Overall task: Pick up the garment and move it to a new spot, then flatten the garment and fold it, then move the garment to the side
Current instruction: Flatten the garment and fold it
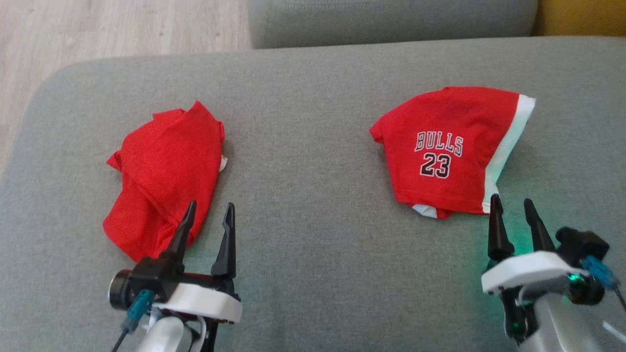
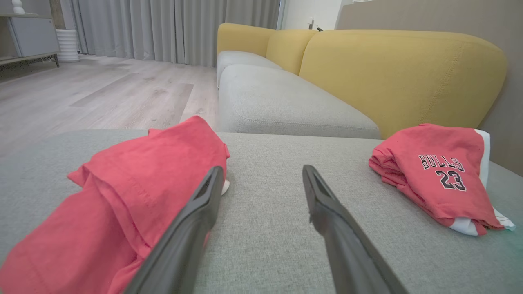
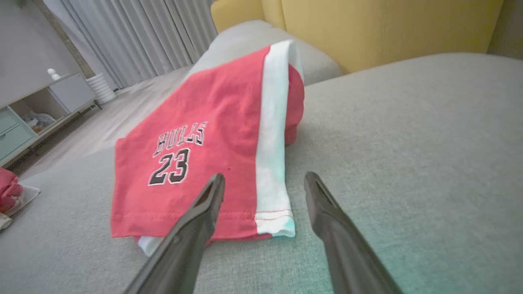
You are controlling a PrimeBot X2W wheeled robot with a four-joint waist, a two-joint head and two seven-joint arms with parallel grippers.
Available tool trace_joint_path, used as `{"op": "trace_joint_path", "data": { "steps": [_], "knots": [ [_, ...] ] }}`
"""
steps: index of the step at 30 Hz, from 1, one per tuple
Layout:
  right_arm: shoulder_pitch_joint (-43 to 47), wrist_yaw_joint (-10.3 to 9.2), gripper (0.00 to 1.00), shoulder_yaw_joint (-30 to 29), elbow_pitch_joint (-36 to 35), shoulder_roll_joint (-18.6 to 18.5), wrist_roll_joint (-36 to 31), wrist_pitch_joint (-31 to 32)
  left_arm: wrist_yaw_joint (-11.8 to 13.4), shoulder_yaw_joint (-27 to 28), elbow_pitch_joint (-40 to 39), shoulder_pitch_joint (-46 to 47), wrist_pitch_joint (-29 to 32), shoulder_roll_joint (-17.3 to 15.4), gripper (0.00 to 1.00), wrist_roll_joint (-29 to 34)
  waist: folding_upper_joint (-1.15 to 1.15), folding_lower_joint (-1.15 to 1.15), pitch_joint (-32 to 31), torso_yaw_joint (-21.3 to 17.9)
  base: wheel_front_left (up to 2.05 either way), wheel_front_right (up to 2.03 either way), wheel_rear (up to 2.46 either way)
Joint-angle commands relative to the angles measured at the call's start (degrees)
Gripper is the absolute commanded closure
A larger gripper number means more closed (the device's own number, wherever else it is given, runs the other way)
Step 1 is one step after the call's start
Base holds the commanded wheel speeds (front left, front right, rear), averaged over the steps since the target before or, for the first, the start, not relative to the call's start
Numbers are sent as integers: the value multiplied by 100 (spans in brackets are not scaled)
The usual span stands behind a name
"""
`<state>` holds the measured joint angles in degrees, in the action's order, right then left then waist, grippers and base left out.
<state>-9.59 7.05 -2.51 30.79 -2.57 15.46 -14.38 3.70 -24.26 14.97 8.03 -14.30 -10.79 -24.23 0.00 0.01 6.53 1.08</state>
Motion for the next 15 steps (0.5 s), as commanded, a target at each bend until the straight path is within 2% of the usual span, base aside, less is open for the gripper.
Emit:
{"op": "trace_joint_path", "data": {
  "steps": [1,13,14,15],
  "knots": [
    [-283,44,0,116,-60,-31,25,-62,-15,215,-128,267,-70,-24,0,51,0,-1,58,28,0,0,0],
    [-1413,44,0,32,2179,-31,305,-62,-192,346,20,421,-70,118,0,227,0,-1,290,151,0,0,0],
    [-1471,44,3,73,2330,-31,354,-62,-203,360,30,426,-70,128,0,237,0,-1,293,156,0,0,0],
    [-1525,44,75,116,2447,-31,403,-62,-213,377,42,432,-70,139,0,243,0,-1,294,158,0,0,0]
  ]
}}
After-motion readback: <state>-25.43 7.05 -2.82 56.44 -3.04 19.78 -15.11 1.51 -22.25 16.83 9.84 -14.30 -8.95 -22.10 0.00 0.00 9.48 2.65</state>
